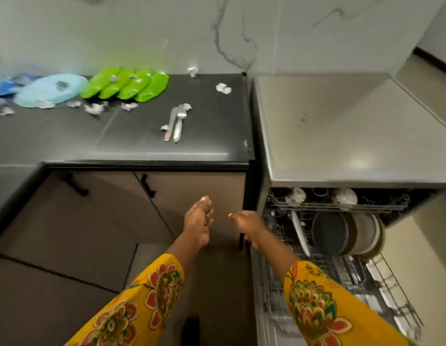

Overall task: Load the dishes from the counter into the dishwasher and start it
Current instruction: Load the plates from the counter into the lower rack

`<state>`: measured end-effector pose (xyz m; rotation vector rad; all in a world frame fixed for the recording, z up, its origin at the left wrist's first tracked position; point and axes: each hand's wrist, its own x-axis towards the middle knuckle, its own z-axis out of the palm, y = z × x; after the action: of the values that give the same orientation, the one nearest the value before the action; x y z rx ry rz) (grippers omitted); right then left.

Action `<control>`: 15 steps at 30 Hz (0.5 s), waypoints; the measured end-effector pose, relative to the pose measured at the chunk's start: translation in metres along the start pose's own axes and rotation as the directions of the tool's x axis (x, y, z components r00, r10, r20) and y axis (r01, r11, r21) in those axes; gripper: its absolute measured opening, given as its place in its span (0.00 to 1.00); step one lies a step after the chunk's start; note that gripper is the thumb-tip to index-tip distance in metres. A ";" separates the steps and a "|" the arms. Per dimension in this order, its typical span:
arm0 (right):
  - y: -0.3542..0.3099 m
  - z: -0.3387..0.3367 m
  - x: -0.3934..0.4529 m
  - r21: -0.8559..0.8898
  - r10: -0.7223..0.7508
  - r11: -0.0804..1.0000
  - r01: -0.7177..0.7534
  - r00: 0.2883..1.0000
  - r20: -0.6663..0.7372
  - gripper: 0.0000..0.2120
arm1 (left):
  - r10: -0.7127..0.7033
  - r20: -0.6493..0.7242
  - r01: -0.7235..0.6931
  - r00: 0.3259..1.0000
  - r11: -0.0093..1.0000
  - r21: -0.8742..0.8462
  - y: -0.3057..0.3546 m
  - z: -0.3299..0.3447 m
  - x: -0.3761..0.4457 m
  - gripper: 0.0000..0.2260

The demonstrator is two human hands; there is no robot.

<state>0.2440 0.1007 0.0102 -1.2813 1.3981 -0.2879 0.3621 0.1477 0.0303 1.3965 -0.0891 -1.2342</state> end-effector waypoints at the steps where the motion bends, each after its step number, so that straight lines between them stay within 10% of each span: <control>1: -0.014 0.011 -0.001 -0.031 -0.029 0.999 0.030 0.999 0.016 0.11 | 0.025 -0.017 -0.025 1.000 0.999 -0.020 0.012 -0.011 0.000 0.15; 15: -0.196 0.181 0.012 -0.130 -0.344 0.925 0.357 0.932 0.117 0.19 | 0.224 -0.246 -0.291 0.943 0.913 -0.285 0.182 -0.165 0.031 0.18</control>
<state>0.4956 0.1050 0.0993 -1.6520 1.1227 -0.3666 0.5953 0.1858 0.1051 1.1787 0.0678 -0.8328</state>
